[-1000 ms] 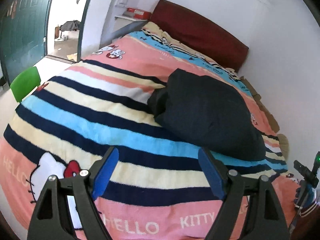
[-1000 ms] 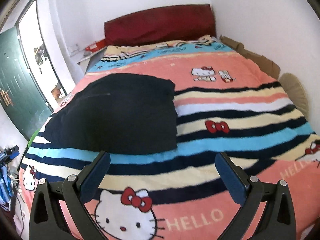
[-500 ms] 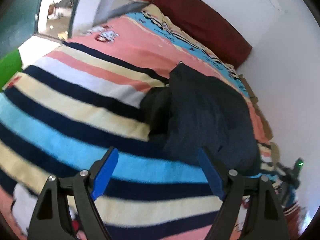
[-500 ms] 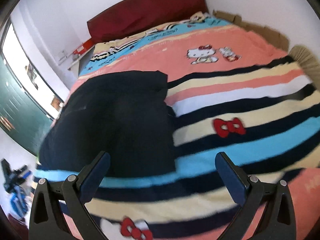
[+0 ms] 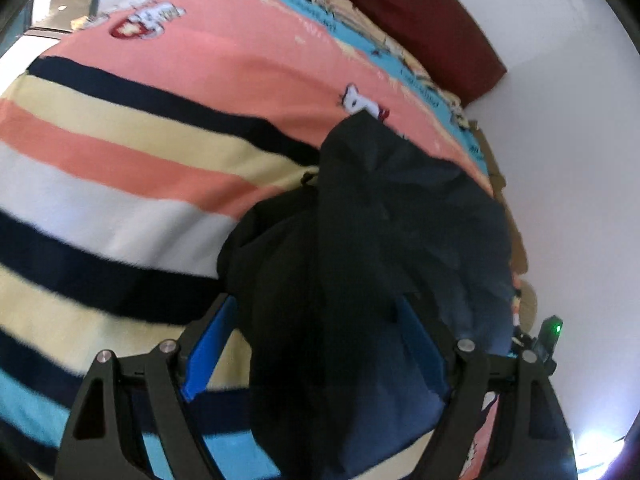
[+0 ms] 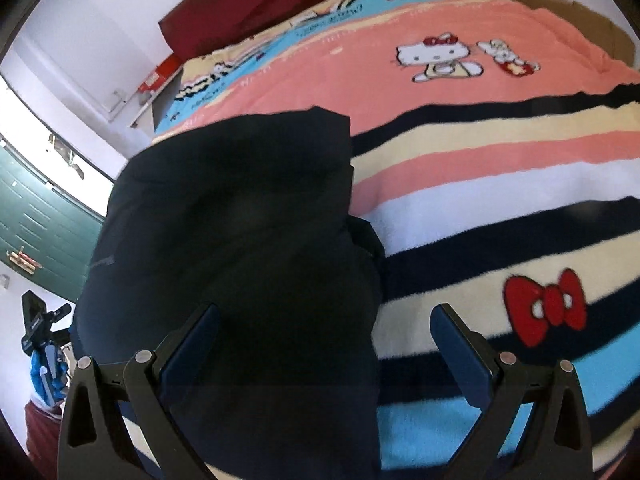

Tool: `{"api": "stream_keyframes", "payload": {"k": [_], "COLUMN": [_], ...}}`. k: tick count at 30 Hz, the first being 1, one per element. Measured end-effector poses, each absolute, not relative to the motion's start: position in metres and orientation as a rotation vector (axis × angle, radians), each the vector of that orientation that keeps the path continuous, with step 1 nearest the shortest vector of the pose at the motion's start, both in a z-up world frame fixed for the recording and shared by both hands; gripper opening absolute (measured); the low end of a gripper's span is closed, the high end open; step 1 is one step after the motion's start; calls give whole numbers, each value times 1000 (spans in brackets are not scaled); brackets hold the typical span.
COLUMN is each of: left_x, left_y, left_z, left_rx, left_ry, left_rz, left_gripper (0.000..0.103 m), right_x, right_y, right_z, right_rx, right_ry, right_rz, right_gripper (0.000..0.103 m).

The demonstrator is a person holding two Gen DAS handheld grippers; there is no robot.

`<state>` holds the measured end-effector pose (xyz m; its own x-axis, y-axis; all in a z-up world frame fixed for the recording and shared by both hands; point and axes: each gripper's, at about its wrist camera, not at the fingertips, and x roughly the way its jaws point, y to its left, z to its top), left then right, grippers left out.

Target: Fold large clothes

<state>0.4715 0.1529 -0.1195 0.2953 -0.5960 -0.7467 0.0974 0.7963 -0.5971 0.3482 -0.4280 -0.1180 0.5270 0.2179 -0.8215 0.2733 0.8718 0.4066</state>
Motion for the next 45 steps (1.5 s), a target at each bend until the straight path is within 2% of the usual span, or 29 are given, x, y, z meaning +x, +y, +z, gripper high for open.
{"api": "stream_keyframes", "payload": {"k": [4,6,8,11,17,23,31,36,39,41,43,45], "left_x": [489,499,507,513,516,516,509,498,491,485,480,476], "left_y": [142,137,135,132,136,140,125,105,100,99,98,99], "left_z": [-138,-150,-161,-172,-202,-210,-209,-204,-197,-192,-183,-175], "left_rx": [-495,-498,-488,-469,-623,-792,-715,-657,-649,-655,-660,-662], "left_ry": [1202,1220,1241,1263,1291,1286,1293,1225,1181,1147,1110,1075], "left_rz": [-526,-552,-561,-592,-693,-776,-729,-674,-678,-699,-723,-738], "left_gripper": [82,86,97,103,103,103,103,102,94,73,60,52], "right_x": [363,370,378,385,391,395,396,397,396,394,392,391], "right_y": [-436,-443,-450,-461,-465,-455,-443,-433,-430,-428,-428,-427], "right_z": [-135,-144,-155,-171,-213,-219,-235,-233,-230,-227,-223,-216], "right_rx": [546,577,617,682,847,917,942,878,872,863,884,885], "right_ry": [1067,1084,1109,1145,1201,1185,1154,1119,1098,1072,1035,1011], "right_rz": [-15,7,45,91,221,329,428,385,368,359,378,391], "right_gripper": [103,103,103,103,103,103,103,103,103,97,72,58]}}
